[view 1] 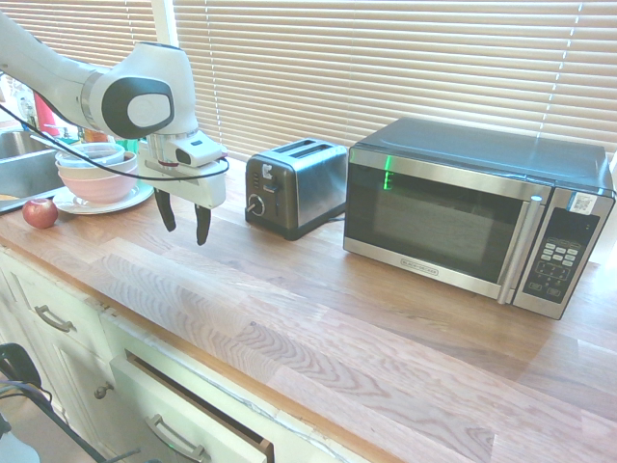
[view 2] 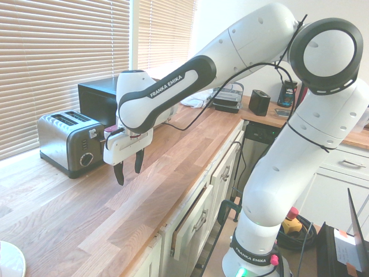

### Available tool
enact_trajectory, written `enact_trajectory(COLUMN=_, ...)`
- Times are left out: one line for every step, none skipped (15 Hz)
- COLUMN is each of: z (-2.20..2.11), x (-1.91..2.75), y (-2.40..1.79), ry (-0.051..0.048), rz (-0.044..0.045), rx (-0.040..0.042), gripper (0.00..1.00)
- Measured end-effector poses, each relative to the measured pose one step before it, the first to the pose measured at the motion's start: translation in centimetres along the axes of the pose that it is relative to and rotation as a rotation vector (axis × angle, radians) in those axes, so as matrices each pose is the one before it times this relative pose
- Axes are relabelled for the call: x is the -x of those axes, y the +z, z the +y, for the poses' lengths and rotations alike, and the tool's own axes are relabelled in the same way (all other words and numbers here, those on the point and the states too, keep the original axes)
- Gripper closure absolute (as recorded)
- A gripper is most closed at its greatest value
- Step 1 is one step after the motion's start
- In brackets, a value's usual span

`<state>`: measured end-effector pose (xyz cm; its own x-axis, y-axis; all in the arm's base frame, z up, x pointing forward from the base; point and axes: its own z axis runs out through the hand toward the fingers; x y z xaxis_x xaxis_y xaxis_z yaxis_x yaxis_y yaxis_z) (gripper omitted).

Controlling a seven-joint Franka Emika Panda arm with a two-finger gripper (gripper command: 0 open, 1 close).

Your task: Press the toaster

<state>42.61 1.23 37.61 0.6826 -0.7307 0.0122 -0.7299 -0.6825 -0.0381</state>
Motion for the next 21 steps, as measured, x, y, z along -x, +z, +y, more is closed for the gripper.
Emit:
enact_trajectory(z=-0.010, x=-0.023, y=0.050, ry=-0.00205, rz=0.00241, rx=0.00085, gripper=0.00)
enact_trajectory(z=-0.056, x=-0.065, y=-0.053, ry=-0.00381, rz=0.00831, rx=-0.00540, gripper=0.00)
enact_trajectory(z=-0.134, x=-0.115, y=-0.138, ry=-0.00277, rz=0.01107, rx=-0.01309, gripper=0.00)
enact_trajectory(z=-0.171, x=-0.112, y=-0.171, ry=-0.00202, rz=0.01130, rx=-0.01568, gripper=0.00)
enact_trajectory(z=-0.208, x=-0.086, y=-0.196, ry=-0.00347, rz=0.01006, rx=-0.01336, gripper=0.00)
enact_trajectory(z=-0.321, x=-0.127, y=-0.337, ry=-0.00322, rz=0.01235, rx=-0.01380, gripper=0.00)
enact_trajectory(z=-0.437, x=-0.221, y=-0.480, ry=-0.00314, rz=0.01484, rx=-0.01632, gripper=0.00)
enact_trajectory(z=-0.661, x=-0.421, y=-0.765, ry=-0.00299, rz=0.01723, rx=-0.01950, gripper=0.00)
enact_trajectory(z=-0.784, x=-0.639, y=-0.812, ry=-0.00116, rz=0.01417, rx=-0.01691, gripper=0.00)
enact_trajectory(z=-1.011, x=-0.892, y=-0.884, ry=0.00050, rz=0.01469, rx=-0.01854, gripper=0.00)
enact_trajectory(z=-1.121, x=-1.167, y=-0.884, ry=0.00402, rz=0.01132, rx=-0.01580, gripper=0.00)
enact_trajectory(z=-1.022, x=-1.387, y=-0.798, ry=0.00949, rz=0.00839, rx=-0.01288, gripper=0.00)
enact_trajectory(z=-0.841, x=-1.529, y=-0.623, ry=0.01170, rz=0.00640, rx=-0.00923, gripper=0.00)
enact_trajectory(z=-0.566, x=-1.660, y=-0.538, ry=0.01436, rz=0.00509, rx=-0.00468, gripper=0.00)
enact_trajectory(z=-0.425, x=-1.678, y=-0.628, ry=0.01676, rz=0.00440, rx=-0.00355, gripper=0.00)
enact_trajectory(z=-0.327, x=-1.458, y=-0.516, ry=0.01512, rz=0.00359, rx=-0.00262, gripper=0.00)
enact_trajectory(z=-0.228, x=-1.278, y=-0.269, ry=0.01320, rz=0.00279, rx=-0.00097, gripper=0.00)
enact_trajectory(z=-0.140, x=-0.947, y=0.061, ry=0.00986, rz=-0.00117, rx=0.00239, gripper=0.00)
enact_trajectory(z=-0.162, x=-0.757, y=0.299, ry=0.00769, rz=-0.00288, rx=0.00339, gripper=0.00)
enact_trajectory(z=-0.086, x=-0.709, y=0.496, ry=0.00784, rz=-0.00265, rx=0.00421, gripper=0.00)
enact_trajectory(z=-0.015, x=-0.644, y=0.540, ry=0.00748, rz=-0.00474, rx=0.00520, gripper=0.00)
